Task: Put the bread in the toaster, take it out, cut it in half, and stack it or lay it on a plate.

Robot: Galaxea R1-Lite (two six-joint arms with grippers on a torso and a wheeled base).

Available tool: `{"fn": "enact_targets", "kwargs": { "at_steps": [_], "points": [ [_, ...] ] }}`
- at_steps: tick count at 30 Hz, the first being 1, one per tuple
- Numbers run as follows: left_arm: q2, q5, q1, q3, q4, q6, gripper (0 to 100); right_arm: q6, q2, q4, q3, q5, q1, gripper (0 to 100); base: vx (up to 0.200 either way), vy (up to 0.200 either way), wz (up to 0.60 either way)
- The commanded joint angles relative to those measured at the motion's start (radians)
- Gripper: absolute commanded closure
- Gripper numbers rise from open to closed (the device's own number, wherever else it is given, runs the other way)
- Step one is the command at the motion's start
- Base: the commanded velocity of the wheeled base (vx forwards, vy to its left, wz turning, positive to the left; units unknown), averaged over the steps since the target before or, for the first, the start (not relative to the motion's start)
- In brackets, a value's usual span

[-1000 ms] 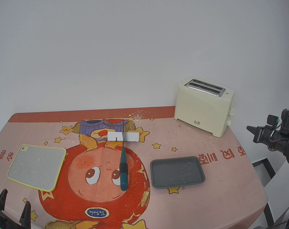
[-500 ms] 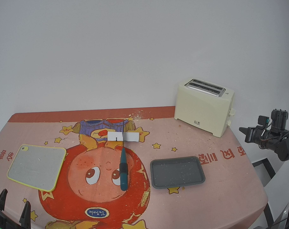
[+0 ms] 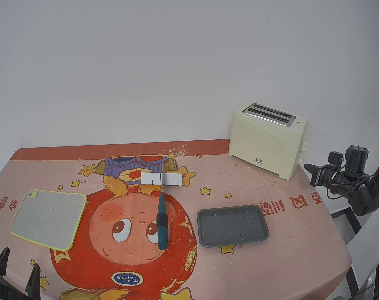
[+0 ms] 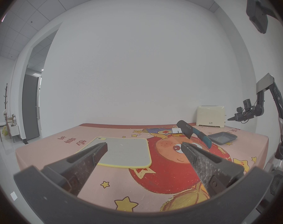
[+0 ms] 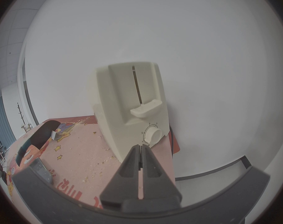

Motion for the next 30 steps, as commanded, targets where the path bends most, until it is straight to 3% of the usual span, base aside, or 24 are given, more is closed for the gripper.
{"fn": "enact_targets", "kwargs": {
  "at_steps": [1,30],
  "points": [
    [-0.005,0.0,-0.001,0.018,0.0,-0.001,0,0.0,0.05,-0.01,-0.015,-0.003,0.001,100,0.0,0.0,0.0],
    [-0.005,0.0,0.001,0.018,0.0,-0.001,0,0.04,0.066,-0.017,-0.069,-0.001,0.012,100,0.0,0.0,0.0]
  ]
}}
